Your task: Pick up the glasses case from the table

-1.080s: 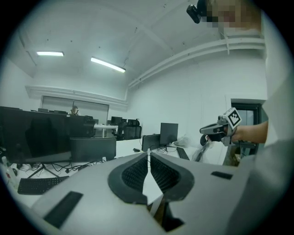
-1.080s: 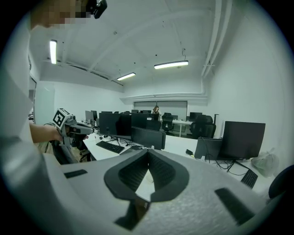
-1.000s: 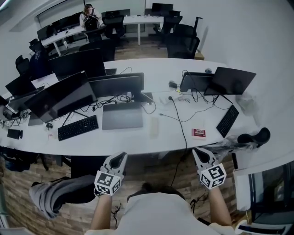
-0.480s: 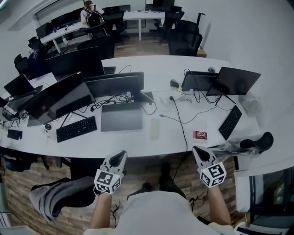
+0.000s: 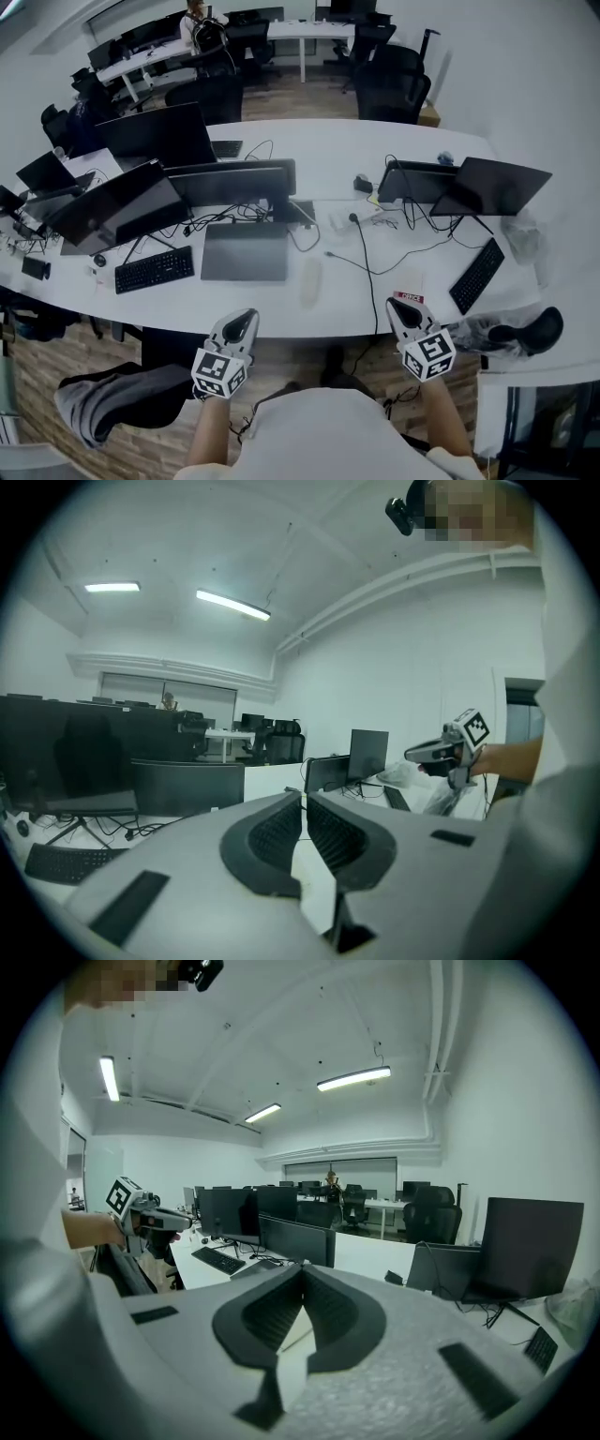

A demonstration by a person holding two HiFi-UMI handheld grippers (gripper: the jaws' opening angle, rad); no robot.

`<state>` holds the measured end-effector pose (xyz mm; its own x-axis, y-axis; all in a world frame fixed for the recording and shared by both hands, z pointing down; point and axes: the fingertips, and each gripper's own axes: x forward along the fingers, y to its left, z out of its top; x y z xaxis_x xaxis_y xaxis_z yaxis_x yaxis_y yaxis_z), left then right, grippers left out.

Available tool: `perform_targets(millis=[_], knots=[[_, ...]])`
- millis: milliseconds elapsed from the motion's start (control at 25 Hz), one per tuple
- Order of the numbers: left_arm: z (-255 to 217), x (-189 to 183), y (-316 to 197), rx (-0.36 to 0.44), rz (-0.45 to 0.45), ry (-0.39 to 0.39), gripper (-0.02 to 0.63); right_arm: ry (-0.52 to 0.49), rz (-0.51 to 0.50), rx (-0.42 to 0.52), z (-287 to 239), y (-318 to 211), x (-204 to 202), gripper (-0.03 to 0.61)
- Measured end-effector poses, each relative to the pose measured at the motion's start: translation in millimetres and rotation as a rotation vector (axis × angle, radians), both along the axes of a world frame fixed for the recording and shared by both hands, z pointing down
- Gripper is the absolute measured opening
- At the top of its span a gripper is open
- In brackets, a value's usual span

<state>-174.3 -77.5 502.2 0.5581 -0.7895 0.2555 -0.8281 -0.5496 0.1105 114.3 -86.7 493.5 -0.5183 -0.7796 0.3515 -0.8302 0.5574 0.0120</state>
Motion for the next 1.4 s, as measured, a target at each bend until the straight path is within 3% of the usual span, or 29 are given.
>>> perform_targets(millis=[760, 1040, 1400], knots=[[-14, 70, -83, 0.025, -0.159, -0.042, 0.012, -0.020, -0.166, 0.005, 9, -111, 61, -0.002], [-22, 71, -105, 0.032, -0.175, -0.003, 0.012, -0.041, -0.145, 0.009, 7, -131, 70, -0.002], [-28, 59, -134, 0.051, -0.096, 0.026, 0.012, -0.052, -0.049, 0.025, -6, -139, 59, -0.002]])
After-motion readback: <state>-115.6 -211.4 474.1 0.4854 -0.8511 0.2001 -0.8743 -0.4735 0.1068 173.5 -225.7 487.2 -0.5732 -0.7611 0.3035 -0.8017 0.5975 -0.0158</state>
